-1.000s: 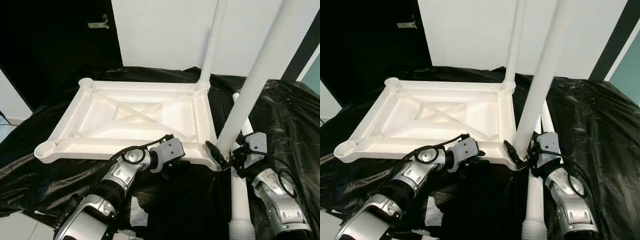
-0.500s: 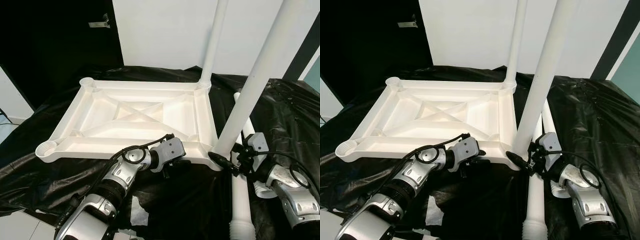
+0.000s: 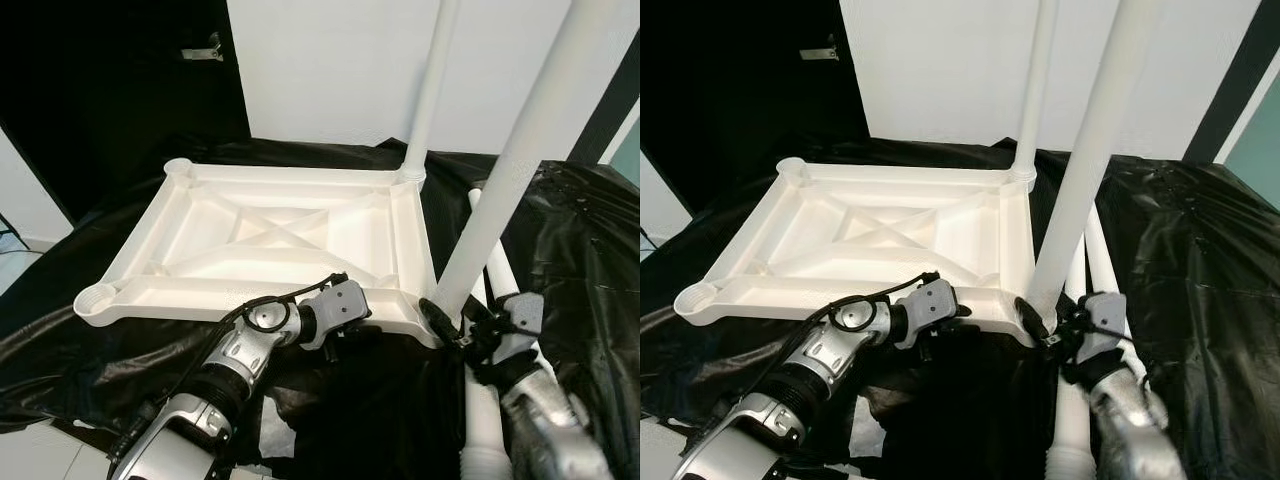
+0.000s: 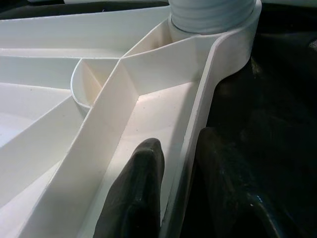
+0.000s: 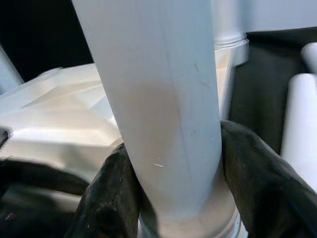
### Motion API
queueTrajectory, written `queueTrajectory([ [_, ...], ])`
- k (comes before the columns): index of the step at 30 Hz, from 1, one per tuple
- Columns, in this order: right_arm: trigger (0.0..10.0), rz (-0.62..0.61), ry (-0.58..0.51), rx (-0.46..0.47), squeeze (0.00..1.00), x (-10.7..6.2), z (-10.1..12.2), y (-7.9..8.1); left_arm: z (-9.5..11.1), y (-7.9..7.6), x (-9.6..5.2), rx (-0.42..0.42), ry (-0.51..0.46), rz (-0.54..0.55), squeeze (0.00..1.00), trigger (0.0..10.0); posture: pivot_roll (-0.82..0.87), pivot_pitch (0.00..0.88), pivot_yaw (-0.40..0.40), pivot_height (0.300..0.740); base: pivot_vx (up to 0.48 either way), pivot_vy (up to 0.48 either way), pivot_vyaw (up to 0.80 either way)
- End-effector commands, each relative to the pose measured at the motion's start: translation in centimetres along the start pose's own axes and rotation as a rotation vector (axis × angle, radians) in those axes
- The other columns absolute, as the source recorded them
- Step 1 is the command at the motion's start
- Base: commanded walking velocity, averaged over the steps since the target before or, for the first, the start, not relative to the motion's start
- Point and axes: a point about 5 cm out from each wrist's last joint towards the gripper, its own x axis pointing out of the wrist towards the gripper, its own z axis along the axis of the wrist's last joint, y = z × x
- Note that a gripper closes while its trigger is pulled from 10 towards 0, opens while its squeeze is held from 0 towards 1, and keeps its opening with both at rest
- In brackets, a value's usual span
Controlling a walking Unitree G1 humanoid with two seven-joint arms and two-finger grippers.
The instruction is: Building children table
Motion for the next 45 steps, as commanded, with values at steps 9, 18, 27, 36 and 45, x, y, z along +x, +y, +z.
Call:
queueTrajectory([
  [9, 0.0, -0.287, 0.027, -0.055, 0.00, -0.4, -0.4, -0.7, -3.2, -2.6, 0.7, -0.089, 0.135, -0.124, 0.00, 10.0, 0.00, 0.000, 0.003, 0.740, 0.000, 0.000, 0.00],
  [18, 10.0, -0.158, 0.022, -0.058, 1.00, 0.6, -0.3, 0.5, -3.4, -2.7, 0.7, -0.095, 0.136, -0.118, 0.00, 10.0, 0.01, 0.000, -0.007, 0.740, 0.000, 0.000, 0.00],
  [27, 10.0, 0.215, 0.050, -0.151, 0.00, 1.4, 0.7, -0.4, -3.2, -2.8, 1.0, -0.098, 0.128, -0.117, 0.00, 10.0, -0.01, 0.000, -0.009, 0.740, 0.000, 0.000, 0.00],
  [36, 10.0, 0.462, 0.128, -0.243, 0.00, 1.6, 1.3, -2.1, -3.2, -2.8, 1.0, -0.096, 0.123, -0.122, 0.00, 10.0, 0.00, 0.000, -0.012, 0.740, 0.000, 0.000, 0.00],
  [45, 0.0, 0.535, 0.147, -0.251, 0.00, 2.1, 1.6, -3.1, -3.0, -3.0, 1.0, -0.112, 0.097, -0.127, 0.00, 10.0, 0.01, 0.000, -0.016, 0.740, 0.000, 0.000, 0.00],
])
